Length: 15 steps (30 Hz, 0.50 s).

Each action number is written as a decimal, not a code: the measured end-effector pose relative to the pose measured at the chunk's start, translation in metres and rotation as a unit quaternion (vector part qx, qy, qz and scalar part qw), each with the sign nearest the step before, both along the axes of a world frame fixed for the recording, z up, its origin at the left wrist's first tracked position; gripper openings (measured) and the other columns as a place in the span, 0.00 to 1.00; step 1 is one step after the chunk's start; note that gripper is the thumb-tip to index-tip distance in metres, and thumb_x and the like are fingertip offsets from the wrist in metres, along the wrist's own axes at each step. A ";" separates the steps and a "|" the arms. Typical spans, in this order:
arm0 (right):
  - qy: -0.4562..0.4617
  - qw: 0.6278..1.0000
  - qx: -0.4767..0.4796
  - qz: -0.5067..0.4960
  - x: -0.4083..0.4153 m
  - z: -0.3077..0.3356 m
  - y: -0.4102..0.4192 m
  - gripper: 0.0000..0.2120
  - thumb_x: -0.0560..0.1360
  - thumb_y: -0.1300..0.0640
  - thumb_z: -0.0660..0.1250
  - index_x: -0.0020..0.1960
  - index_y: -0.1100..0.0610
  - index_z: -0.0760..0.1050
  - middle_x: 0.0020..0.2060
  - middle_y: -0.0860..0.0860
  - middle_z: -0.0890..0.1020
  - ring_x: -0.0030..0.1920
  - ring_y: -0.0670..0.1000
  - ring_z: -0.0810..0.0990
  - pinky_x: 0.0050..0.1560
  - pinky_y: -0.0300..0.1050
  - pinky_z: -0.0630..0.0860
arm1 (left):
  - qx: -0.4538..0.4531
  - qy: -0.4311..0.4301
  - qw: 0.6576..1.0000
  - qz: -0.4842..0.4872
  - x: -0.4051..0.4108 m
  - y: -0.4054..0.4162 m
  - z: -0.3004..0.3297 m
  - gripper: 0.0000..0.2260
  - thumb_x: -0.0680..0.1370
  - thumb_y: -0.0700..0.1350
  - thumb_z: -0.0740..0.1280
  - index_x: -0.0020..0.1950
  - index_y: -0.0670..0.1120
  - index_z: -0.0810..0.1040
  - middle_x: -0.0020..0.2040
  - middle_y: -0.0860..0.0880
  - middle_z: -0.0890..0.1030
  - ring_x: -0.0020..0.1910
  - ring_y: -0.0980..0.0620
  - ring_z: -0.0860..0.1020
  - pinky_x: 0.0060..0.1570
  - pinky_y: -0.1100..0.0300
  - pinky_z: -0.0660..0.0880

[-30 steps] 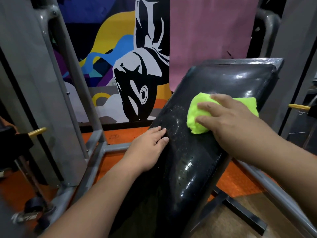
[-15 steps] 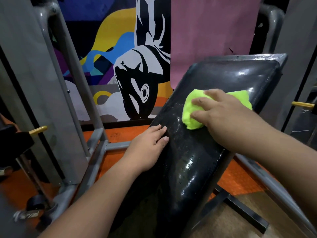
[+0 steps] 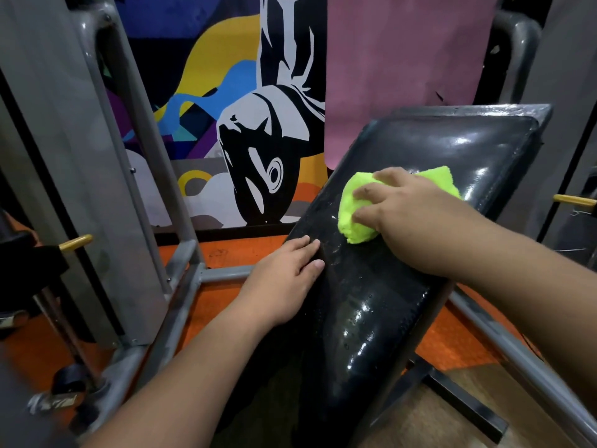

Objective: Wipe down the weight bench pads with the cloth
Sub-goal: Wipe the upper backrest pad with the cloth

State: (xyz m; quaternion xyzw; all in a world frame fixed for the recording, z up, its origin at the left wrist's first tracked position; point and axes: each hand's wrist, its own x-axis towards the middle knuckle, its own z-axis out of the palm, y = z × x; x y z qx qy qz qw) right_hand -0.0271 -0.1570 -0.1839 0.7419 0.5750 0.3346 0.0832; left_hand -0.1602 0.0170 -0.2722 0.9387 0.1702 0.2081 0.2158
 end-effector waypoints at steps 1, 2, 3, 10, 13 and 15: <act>-0.010 1.000 -0.007 -0.010 -0.004 0.000 0.006 0.19 0.75 0.60 0.63 0.62 0.44 0.76 0.67 0.48 0.73 0.68 0.61 0.66 0.61 0.55 0.71 | 0.000 -0.001 1.000 0.003 0.000 -0.001 0.000 0.22 0.84 0.55 0.58 0.79 0.56 0.65 0.79 0.59 0.62 0.77 0.57 0.60 0.69 0.64 0.57; -0.019 1.000 -0.016 -0.012 -0.007 -0.003 0.011 0.19 0.75 0.60 0.62 0.63 0.45 0.75 0.67 0.48 0.73 0.68 0.60 0.65 0.60 0.54 0.71 | -0.003 -0.001 1.000 0.005 -0.001 -0.001 0.000 0.22 0.84 0.55 0.58 0.79 0.56 0.65 0.80 0.59 0.61 0.78 0.57 0.60 0.69 0.64 0.57; -0.024 0.999 -0.026 -0.006 -0.008 -0.005 0.012 0.19 0.76 0.60 0.62 0.64 0.44 0.75 0.67 0.48 0.72 0.69 0.60 0.64 0.60 0.53 0.70 | -0.005 0.000 1.000 0.005 -0.001 0.000 0.000 0.22 0.84 0.55 0.58 0.79 0.56 0.64 0.80 0.59 0.61 0.78 0.57 0.59 0.69 0.64 0.56; -0.036 0.998 -0.031 -0.033 -0.010 0.001 0.024 0.18 0.75 0.59 0.61 0.62 0.45 0.75 0.64 0.49 0.73 0.66 0.60 0.67 0.57 0.54 0.72 | -0.015 -0.003 1.000 0.002 -0.003 0.000 -0.002 0.22 0.84 0.55 0.59 0.79 0.57 0.64 0.80 0.60 0.60 0.78 0.58 0.58 0.68 0.66 0.54; -0.039 0.998 -0.046 -0.019 -0.004 -0.001 0.023 0.18 0.76 0.59 0.61 0.62 0.45 0.75 0.64 0.47 0.74 0.66 0.59 0.67 0.55 0.52 0.72 | -0.006 0.004 1.000 -0.003 -0.002 0.002 -0.002 0.22 0.84 0.55 0.59 0.79 0.56 0.65 0.80 0.59 0.61 0.78 0.58 0.59 0.70 0.65 0.55; -0.019 0.999 -0.036 -0.036 -0.001 0.006 0.023 0.19 0.76 0.60 0.60 0.63 0.44 0.74 0.65 0.47 0.73 0.66 0.59 0.67 0.55 0.51 0.72 | -0.012 -0.004 1.000 -0.008 -0.003 0.004 -0.003 0.22 0.84 0.55 0.59 0.78 0.56 0.66 0.79 0.59 0.62 0.78 0.58 0.60 0.73 0.62 0.56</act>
